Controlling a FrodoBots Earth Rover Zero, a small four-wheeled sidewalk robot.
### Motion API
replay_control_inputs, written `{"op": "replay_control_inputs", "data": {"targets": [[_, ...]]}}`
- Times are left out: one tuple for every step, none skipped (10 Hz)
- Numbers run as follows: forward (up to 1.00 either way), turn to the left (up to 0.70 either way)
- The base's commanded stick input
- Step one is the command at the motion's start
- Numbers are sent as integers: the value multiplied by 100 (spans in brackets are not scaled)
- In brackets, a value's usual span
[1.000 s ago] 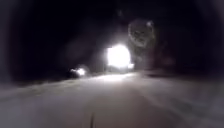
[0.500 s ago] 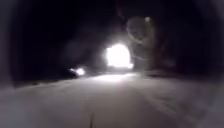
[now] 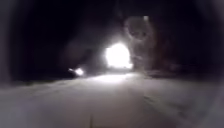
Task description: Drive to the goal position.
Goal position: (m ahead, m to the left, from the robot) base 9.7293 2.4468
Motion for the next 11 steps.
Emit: {"op": "replay_control_inputs", "data": {"targets": [[100,0],[100,0],[100,0],[100,0],[100,0],[100,0],[100,0],[100,0],[100,0],[100,0],[100,0]]}}
